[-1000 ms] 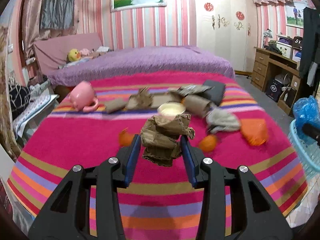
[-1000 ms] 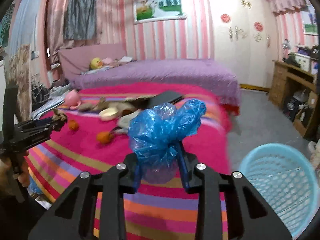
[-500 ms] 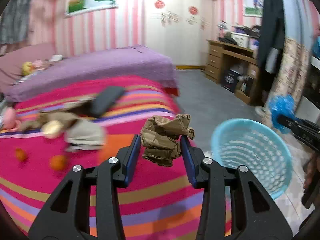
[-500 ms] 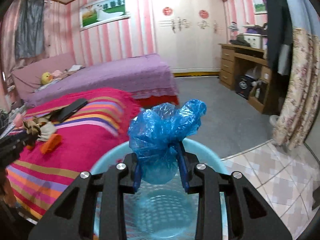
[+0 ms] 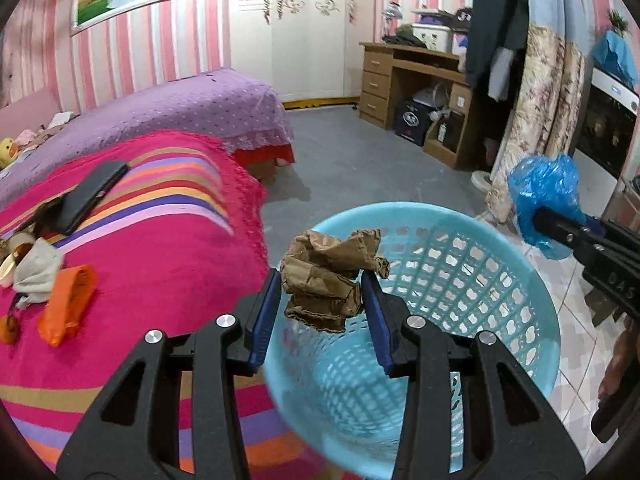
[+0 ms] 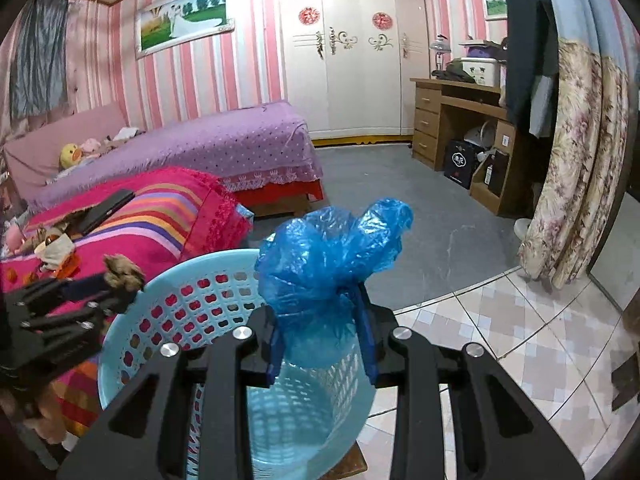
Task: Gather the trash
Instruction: 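Carry both items over the light-blue basket and open both tools to drop them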
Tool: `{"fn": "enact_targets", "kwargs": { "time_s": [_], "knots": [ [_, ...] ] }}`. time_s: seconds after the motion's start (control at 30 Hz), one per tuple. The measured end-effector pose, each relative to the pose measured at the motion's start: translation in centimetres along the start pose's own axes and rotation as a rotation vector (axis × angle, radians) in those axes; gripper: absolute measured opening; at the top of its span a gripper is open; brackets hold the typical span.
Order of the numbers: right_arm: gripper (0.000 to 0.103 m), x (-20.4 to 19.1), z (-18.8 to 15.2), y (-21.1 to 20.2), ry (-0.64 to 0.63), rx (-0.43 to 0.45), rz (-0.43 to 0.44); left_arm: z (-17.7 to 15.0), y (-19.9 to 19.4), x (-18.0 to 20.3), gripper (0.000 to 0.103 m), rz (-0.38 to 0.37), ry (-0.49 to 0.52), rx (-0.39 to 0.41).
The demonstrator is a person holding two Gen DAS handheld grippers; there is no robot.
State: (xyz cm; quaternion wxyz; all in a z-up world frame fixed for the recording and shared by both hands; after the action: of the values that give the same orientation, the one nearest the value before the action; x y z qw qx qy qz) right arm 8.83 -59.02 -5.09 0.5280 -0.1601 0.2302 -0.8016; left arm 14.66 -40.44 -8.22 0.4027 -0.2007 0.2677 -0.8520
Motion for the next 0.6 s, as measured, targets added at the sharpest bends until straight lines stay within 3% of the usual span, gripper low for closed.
{"fn": "enact_targets", "kwargs": {
  "time_s": [0.03, 0.1, 0.2, 0.4, 0.6],
  "knots": [
    [0.031, 0.1, -0.1, 0.1, 0.005, 0.0, 0.007, 0.1, 0.2, 0.0, 0.042, 0.0, 0.0, -0.002],
    [0.031, 0.2, -0.4, 0.5, 0.005, 0.001, 0.016, 0.4, 0.8, 0.0, 0.066, -0.008, 0.002, -0.024],
    [0.031, 0.4, -0.8, 1.1, -0.002, -0.003, 0.034, 0.7, 0.6, -1.1, 0.081, 0.031, -0.006, -0.006],
    [0.031, 0.1, -1.2, 1.9, -0.013, -0.014, 0.043, 0.6, -0.6, -4.3, 0.089, 0.068, -0.065, 0.01],
    [0.034, -1.0, -1.3, 2.7, -0.019, -0.019, 0.054, 0.8, -2.1, -5.1, 0.095, 0.11, -0.055, 0.037]
  ]
}}
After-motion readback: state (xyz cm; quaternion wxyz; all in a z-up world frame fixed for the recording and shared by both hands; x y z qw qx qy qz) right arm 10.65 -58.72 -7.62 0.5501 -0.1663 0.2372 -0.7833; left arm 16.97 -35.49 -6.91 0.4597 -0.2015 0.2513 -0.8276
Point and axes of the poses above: each gripper's, at about its wrist camera, not at the fingertips, and y roughly the way its jaws point, x to its right, z to its top, the point moved 5 cm from there along y, roughly the way its jaws point, and after that the axes turned 11 degrees about -z, right-handed, at the moved point
